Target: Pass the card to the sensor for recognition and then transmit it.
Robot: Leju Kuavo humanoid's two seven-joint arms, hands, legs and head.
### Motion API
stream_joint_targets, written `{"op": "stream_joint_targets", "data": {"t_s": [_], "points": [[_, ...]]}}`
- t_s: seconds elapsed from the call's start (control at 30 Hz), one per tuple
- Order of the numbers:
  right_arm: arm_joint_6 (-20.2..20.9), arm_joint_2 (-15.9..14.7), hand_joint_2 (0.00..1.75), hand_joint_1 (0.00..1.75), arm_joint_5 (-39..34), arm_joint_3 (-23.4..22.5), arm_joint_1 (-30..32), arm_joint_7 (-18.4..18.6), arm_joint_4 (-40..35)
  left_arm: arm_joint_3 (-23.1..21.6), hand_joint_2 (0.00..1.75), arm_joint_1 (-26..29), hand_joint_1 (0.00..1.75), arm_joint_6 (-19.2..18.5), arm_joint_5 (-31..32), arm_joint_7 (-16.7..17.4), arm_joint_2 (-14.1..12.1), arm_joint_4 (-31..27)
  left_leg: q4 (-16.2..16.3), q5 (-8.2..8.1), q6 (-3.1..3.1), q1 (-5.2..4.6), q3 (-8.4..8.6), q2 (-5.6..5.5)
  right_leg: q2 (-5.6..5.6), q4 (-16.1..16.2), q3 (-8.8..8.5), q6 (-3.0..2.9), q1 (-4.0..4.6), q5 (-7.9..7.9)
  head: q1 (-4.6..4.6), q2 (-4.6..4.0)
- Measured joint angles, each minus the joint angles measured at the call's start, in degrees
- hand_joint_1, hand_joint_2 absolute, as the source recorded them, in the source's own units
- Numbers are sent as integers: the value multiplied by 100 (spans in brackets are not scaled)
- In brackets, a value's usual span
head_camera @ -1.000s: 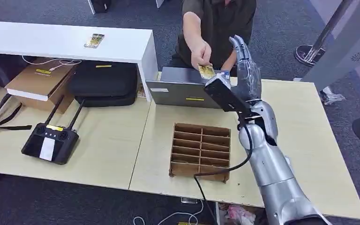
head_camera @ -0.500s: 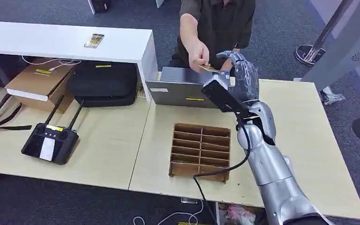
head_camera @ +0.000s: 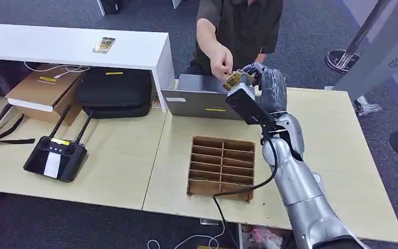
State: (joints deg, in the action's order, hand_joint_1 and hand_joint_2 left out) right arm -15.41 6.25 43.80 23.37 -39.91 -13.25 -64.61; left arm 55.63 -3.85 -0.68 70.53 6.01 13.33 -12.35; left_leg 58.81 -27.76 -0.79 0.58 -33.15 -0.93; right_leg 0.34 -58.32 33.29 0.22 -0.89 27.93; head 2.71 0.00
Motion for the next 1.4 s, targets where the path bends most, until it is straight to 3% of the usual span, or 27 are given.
{"op": "stream_joint_targets", "data": {"t_s": [0.13, 0.37, 0.47, 0.57, 0.8, 1.07, 1.4], "points": [[15, -2, 175, 175, -233, -22, 1, 13, 59, 13, 0, 1, 0, 2, -57, 2, 0, 0, 0, 0, 0, 0, 1, 0, 1, 0, 1, 0, 0, 0, 0, 0], [1701, -2, 175, 175, -3311, -718, 34, 264, 258, 48, 0, 1, 0, -33, -120, 22, -9, 0, 0, 0, 0, -1, 0, -1, -1, 1, 0, 0, -1, 0, 0, 0], [1904, -74, 175, 175, -4193, -964, 28, 328, 441, 63, 0, 5, 0, -26, -168, 11, -11, 0, 1, 0, 0, -1, -1, -2, -3, 2, 0, 0, -1, 0, 0, 0], [1932, -201, 175, 175, -4595, -1049, 20, 343, 560, 109, 0, 10, 0, 17, -221, -13, -11, 2, 1, 0, 0, -1, -2, -1, -2, 2, 0, 1, -1, -1, 0, 0], [1797, -601, 175, 175, -4691, -1056, -25, 345, 632, 195, 0, 39, 0, 111, -282, -74, 0, 4, 2, 0, 0, 0, -1, -1, -2, 2, 1, 1, 0, -1, 0, 0], [1333, -1194, 175, 175, -3903, -1049, -116, 345, 638, 282, 0, 65, 0, 208, -420, -162, 20, 13, 3, 0, 1, -1, -2, -3, -6, 3, 0, 1, -1, -1, 0, 0], [1267, -1827, 175, 175, -3574, -1246, 171, 234, 675, 400, 0, 82, 0, 293, -531, -186, 55, 15, 5, -3, 2, -1, -3, -9, -12, 6, 1, 1, -1, -1, 0, 0]]}}
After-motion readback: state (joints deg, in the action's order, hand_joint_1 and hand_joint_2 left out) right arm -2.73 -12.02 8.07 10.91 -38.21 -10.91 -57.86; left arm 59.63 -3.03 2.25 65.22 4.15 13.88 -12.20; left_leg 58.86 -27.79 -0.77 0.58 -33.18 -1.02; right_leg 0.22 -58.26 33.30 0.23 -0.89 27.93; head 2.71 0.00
